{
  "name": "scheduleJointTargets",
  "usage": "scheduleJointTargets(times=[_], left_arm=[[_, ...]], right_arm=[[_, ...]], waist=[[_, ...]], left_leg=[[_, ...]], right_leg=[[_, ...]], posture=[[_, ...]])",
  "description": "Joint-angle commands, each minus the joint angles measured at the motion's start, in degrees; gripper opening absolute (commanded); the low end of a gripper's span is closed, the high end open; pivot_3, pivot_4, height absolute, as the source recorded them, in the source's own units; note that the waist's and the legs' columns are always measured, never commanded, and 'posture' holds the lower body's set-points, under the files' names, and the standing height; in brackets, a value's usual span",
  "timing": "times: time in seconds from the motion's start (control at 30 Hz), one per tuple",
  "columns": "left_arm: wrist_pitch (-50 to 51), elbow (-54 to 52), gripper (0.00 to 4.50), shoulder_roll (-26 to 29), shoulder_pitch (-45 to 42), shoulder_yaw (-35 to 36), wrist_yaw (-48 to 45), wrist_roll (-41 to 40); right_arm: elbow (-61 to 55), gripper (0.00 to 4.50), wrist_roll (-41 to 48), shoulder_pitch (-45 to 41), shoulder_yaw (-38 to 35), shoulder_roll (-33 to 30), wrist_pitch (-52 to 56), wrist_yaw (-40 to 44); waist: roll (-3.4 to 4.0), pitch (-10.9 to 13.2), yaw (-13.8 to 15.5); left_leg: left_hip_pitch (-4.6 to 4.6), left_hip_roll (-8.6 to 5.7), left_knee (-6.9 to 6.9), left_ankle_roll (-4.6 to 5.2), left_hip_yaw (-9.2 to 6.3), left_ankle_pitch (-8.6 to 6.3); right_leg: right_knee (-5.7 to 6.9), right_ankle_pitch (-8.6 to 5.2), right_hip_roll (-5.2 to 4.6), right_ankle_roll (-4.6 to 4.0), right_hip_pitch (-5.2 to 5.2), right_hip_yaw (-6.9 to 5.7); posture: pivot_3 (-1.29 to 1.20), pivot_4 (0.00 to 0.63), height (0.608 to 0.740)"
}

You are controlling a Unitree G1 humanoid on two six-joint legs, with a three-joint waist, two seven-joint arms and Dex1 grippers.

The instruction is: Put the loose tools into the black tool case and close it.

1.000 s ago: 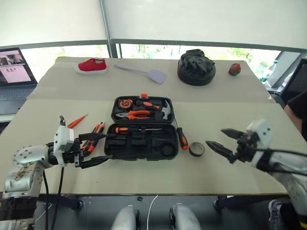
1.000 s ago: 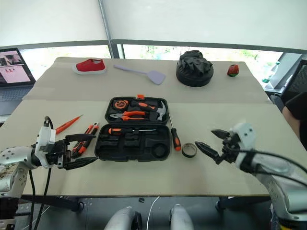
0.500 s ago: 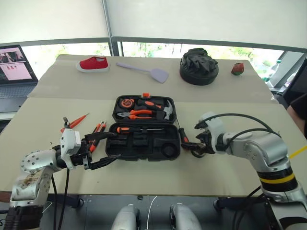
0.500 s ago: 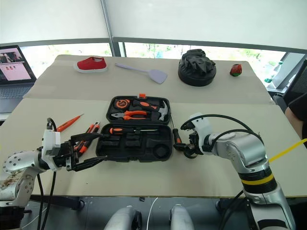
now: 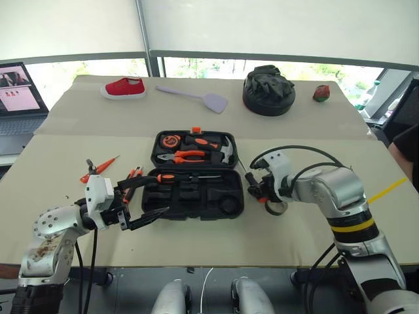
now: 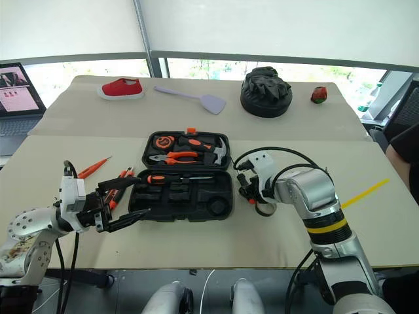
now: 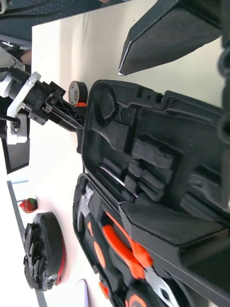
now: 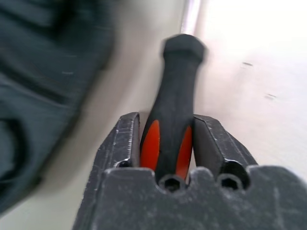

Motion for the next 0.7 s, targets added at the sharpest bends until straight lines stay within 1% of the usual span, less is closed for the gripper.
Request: scheduleJointTargets(times=[0.03,0.17,0.23,0.27,0.33,0.37,0.4,0.47,0.53,0.57,0.63,0.7], left_arm=[[-0.6,-2.2,4.5,-0.7,-0.4,0.4,1.3,-1.3],[0.2,-3.9,4.5,-0.9,-0.1,0.7,2.2,-2.3],[0.3,-3.9,4.5,-0.7,0.0,1.6,2.8,-2.7],[0.3,-3.4,4.5,-0.4,0.1,2.4,2.9,-2.7],[0.0,-2.4,4.5,0.1,0.4,3.5,2.9,-2.7],[-0.5,-1.7,4.5,0.5,1.0,4.4,2.7,-2.5],[-1.0,-0.9,4.5,0.8,1.5,5.0,2.4,-2.1],[-2.1,0.8,4.5,1.2,2.4,6.3,2.2,-1.5],[-3.1,2.4,4.5,1.3,3.4,7.6,2.3,-1.0],[-3.5,2.9,4.5,1.2,4.1,8.2,2.4,-1.0],[-4.1,3.0,4.5,1.0,6.0,9.0,2.4,-0.9],[-4.7,2.6,4.5,0.9,7.9,9.4,2.4,-0.6]], right_arm=[[-1.0,1.19,-1.5,0.3,-5.5,2.1,0.0,-2.6],[-2.7,1.17,-2.8,1.4,-14.6,4.0,-0.6,-6.3],[-5.1,1.16,-2.6,2.2,-16.1,2.2,-3.4,-5.0],[-6.3,1.16,-2.6,2.4,-15.0,-0.1,-7.7,-1.8],[-8.3,1.15,-3.5,2.8,-11.7,-4.1,-19.3,6.1],[-8.6,1.15,-5.6,2.3,-8.1,-6.3,-29.1,12.0],[-8.4,1.15,-7.1,1.3,-4.5,-7.8,-36.5,17.5],[-6.6,1.15,-10.4,-1.0,2.0,-9.4,-48.3,26.4],[-3.8,1.15,-12.3,-3.9,6.9,-8.9,-52.9,31.8],[-2.6,1.15,-12.7,-5.7,9.3,-8.4,-51.0,33.6],[-1.3,1.15,-14.3,-8.0,13.9,-7.9,-52.4,38.7],[0.1,1.15,-17.3,-10.1,18.1,-7.2,-53.2,41.0]], waist=[[0.0,0.0,0.0],[0.01,0.0,0.0],[0.02,0.0,0.2],[0.02,0.0,0.2],[0.12,0.1,0.0],[0.16,0.1,0.0],[0.16,0.1,-0.4],[0.21,0.1,-1.6],[0.21,0.1,-2.0],[0.21,0.1,-2.0],[0.21,0.1,-1.8],[0.2,0.1,-1.5]], left_leg=[[0.0,0.0,-0.01,0.0,0.0,0.0],[-0.05,0.0,-0.03,0.0,0.0,0.0],[-0.13,-0.03,-0.02,0.0,-0.01,0.0],[-0.14,-0.03,-0.02,0.0,-0.01,0.0],[-0.18,-0.04,-0.02,0.0,-0.01,0.0],[-0.19,-0.04,-0.02,0.0,0.0,0.0],[-0.18,-0.05,-0.03,0.0,0.01,0.0],[-0.1,-0.01,-0.06,0.03,0.07,-0.01],[0.04,0.05,-0.13,0.03,0.05,-0.01],[0.11,0.08,-0.17,0.03,0.04,-0.01],[0.14,0.15,-0.2,0.02,0.04,-0.01],[0.1,0.12,-0.2,0.02,0.05,-0.01]], right_leg=[[0.0,0.0,0.0,0.0,0.0,0.0],[0.01,0.0,0.01,0.0,-0.06,0.0],[0.0,0.01,-0.02,0.01,-0.1,-0.01],[-0.02,0.01,-0.02,0.02,-0.1,-0.02],[-0.1,0.03,-0.02,0.06,-0.11,-0.03],[-0.17,0.06,-0.01,0.1,-0.12,0.0],[-0.2,0.06,-0.01,0.11,-0.11,0.0],[-0.25,0.07,0.11,0.1,-0.11,0.06],[-0.23,0.05,0.22,0.06,-0.02,0.06],[-0.23,0.04,0.29,-0.01,0.0,0.05],[-0.19,0.03,0.24,-0.05,-0.01,0.05],[-0.18,0.04,0.11,-0.05,-0.04,0.0]], posture=[[0.0,0.15,0.74],[0.0,0.15,0.74],[0.0,0.15,0.74],[0.0,0.15,0.74],[0.0,0.15,0.74],[0.0,0.15,0.74],[0.0,0.15,0.74],[0.0,0.15,0.74],[0.0,0.15,0.74],[0.0,0.15,0.74],[0.0,0.15,0.74],[0.0,0.15,0.74]])
